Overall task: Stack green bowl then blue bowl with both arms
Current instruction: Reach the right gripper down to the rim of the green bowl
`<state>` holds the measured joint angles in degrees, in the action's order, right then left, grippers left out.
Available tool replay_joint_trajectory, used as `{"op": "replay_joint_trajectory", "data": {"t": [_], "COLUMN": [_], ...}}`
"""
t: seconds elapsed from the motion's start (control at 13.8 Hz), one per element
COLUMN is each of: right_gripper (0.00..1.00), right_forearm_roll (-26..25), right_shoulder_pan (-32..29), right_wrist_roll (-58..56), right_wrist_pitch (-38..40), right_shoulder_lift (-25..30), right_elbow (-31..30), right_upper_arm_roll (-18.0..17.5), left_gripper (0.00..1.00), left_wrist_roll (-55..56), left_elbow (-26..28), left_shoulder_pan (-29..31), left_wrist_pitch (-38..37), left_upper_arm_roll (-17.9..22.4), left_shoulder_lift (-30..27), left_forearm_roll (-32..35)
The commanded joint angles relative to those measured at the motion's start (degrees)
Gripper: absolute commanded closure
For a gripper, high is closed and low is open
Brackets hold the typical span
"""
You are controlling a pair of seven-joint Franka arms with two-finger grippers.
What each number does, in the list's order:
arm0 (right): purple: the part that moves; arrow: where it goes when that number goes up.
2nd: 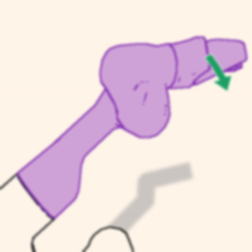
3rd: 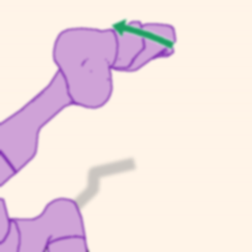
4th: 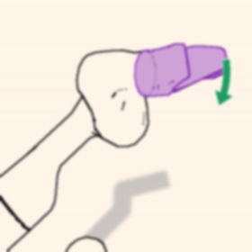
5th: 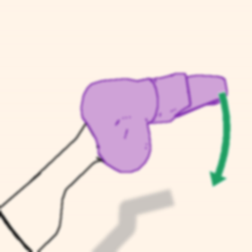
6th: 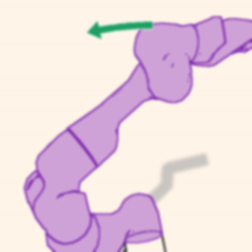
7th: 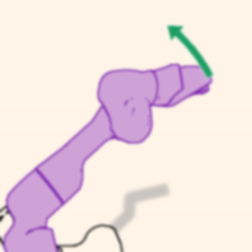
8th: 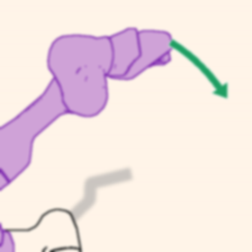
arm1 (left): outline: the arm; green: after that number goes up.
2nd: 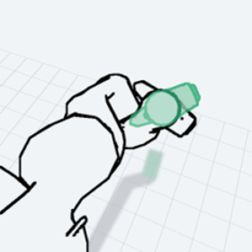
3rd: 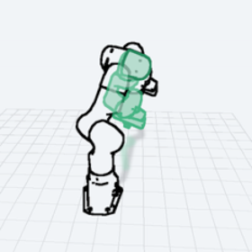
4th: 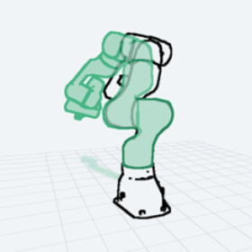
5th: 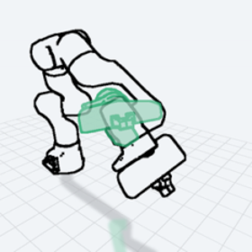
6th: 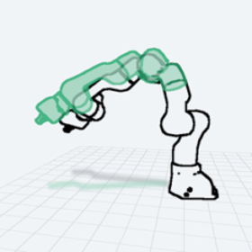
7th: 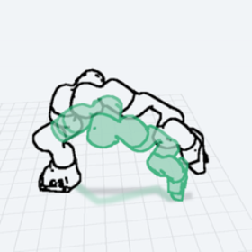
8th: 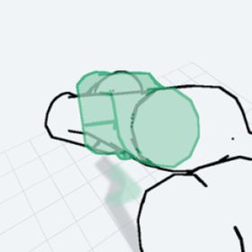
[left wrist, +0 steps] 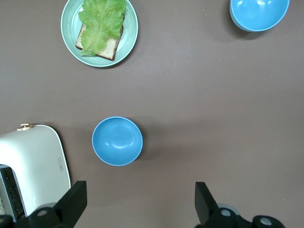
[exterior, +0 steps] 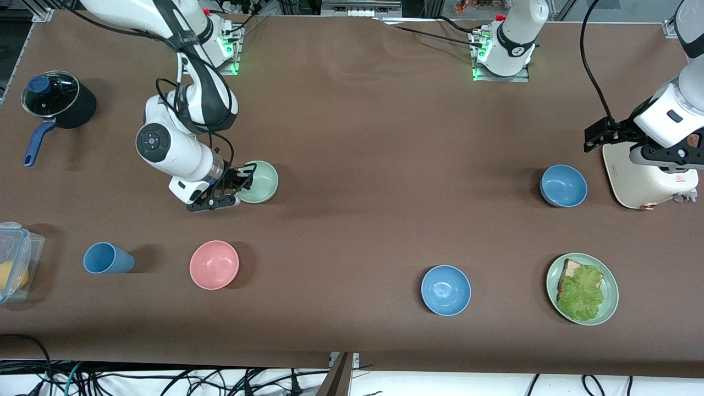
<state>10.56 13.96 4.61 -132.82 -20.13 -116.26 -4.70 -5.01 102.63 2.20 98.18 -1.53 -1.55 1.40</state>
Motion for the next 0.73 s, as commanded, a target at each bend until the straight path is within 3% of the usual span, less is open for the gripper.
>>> {"op": "replay_joint_trajectory", "data": {"t": [0.0,0.51,0.58,0.65], "right_gripper": [0.11,0.12,0.18,0.39], "right_forearm_roll": [-0.36,-0.36,-0.28,-0.28], "right_shoulder_pan": [-0.6,-1.21,-1.3,-1.3], "right_wrist_roll": [-0.57,-2.94,-2.94,-2.85], "right_wrist_pitch": [-1.21,-9.21,-9.04,-8.86], "right_shoulder_lift": [-0.61,-1.84,-2.02,-2.02], "right_elbow": [-0.81,-7.14,-7.14,-7.05], "right_upper_arm_roll": [0.22,0.83,1.1,1.1], "left_gripper": [0.0,0.0,0.0,0.0], "left_wrist_roll": [0.26,0.26,0.26,0.26], "left_elbow": [-0.06,-0.06,-0.06,-0.06], "left_shoulder_pan": [-0.45,-0.45,-0.45,-0.45], "left_wrist_pitch": [-0.45,-0.36,-0.36,-0.36], "left_upper_arm_roll": [0.38,0.38,0.38,0.47], "left_shoulder_lift": [-0.47,-0.38,-0.47,-0.47], "left_forearm_roll": [-1.23,-1.23,-1.23,-1.23]}}
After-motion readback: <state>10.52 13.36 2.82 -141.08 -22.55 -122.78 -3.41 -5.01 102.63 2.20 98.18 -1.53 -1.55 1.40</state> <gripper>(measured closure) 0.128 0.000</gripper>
